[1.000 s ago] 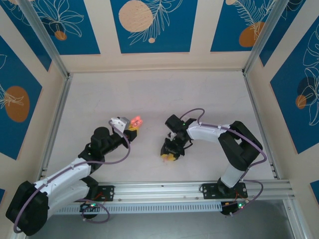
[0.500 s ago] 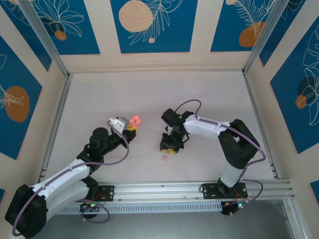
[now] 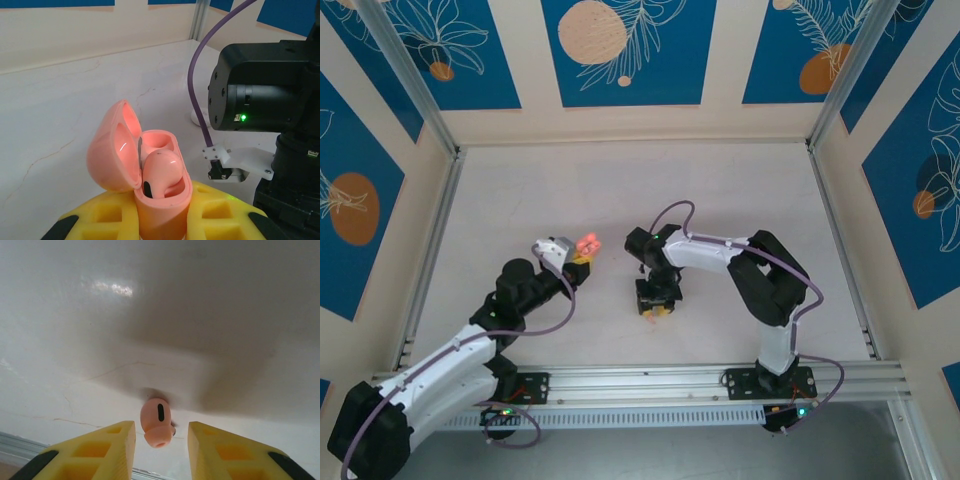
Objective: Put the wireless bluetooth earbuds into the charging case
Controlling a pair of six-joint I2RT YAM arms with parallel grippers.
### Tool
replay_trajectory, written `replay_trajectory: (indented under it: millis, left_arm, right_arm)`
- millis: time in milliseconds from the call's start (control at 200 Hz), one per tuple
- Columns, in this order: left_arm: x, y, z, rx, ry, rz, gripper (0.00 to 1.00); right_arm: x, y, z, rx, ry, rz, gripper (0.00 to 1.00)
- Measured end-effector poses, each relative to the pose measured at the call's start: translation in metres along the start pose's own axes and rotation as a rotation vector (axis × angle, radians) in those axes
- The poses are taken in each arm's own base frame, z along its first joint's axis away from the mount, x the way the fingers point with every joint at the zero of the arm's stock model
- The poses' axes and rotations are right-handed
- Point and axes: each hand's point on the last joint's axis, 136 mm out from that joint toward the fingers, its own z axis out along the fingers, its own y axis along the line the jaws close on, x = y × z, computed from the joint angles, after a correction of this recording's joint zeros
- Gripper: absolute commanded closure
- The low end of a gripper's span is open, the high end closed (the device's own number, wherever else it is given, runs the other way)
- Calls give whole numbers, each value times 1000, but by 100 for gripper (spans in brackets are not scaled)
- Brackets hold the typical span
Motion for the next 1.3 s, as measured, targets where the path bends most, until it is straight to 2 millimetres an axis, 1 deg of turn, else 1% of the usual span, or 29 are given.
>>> replay_trajectory:
  millis: [215,410,575,695,770,840,895,935,1000,1040,1155,1205,1295]
  left_arm:
    - [1,2,-4,-12,3,-1,83]
    - [2,2,-3,-12,8,-1,83]
    - [5,2,-4,-13,13,-2,83]
    - [7,2,-3,-12,17,-2,83]
    - [9,2,-3,-10,21,5,83]
    - [14,-1,-2,13,22,12,83]
    - [21,-4,-1,34,18,13,83]
    - [26,-5,-1,44,20,13,83]
    - [34,-7,0,60,22,13,83]
    - [36,-9,0,72,22,15,83]
    - [32,-15,4,108,-5,31,83]
    - [29,-17,6,118,-18,41,84]
    - [31,-18,11,127,-17,54,84]
  right_arm:
    - [0,3,5,9,11,-18,68]
    - [1,1,11,21,26,-20,78]
    - [1,1,11,23,27,-17,83]
    - [0,2,10,18,22,-15,84]
    - [-3,4,8,6,1,-16,84]
    - [-7,5,3,-15,-40,-12,84]
    - [-12,7,-7,-40,-87,-8,84]
    - [-16,9,-17,-70,-130,-6,84]
    - [-27,14,-38,-128,-217,-4,84]
    - [-35,19,-55,-171,-283,-7,84]
    - [-54,33,-103,-285,-464,-39,84]
    - [-59,39,-121,-324,-532,-60,84]
    - [-65,48,-152,-387,-640,-97,84]
